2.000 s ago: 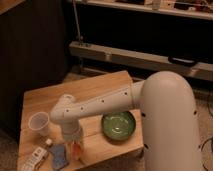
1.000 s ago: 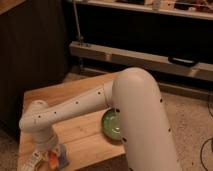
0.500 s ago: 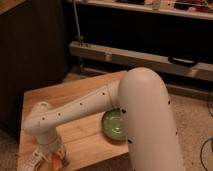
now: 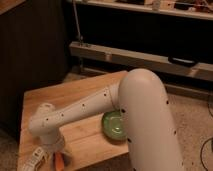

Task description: Place the pepper on the white sponge

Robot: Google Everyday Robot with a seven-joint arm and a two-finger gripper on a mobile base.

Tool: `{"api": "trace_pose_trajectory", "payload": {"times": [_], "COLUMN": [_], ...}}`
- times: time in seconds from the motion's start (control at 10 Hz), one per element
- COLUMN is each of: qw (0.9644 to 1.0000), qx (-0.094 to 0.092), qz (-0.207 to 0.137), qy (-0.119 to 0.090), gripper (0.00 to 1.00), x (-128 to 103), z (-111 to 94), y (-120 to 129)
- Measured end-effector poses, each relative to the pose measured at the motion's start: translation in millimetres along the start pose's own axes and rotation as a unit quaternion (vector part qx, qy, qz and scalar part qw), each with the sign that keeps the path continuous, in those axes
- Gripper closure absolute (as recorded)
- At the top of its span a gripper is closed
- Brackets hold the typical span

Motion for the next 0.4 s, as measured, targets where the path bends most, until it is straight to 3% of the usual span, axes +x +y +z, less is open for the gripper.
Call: {"api": "trace_pose_trajectory", "payload": {"times": [0.4], "qw": [0.9995], "qx": [0.024], "qz": [0.012], "qy": [0.018], "gripper": [0.2], "x": [11.1], "z": [-12.2], "y": [3.4]}}
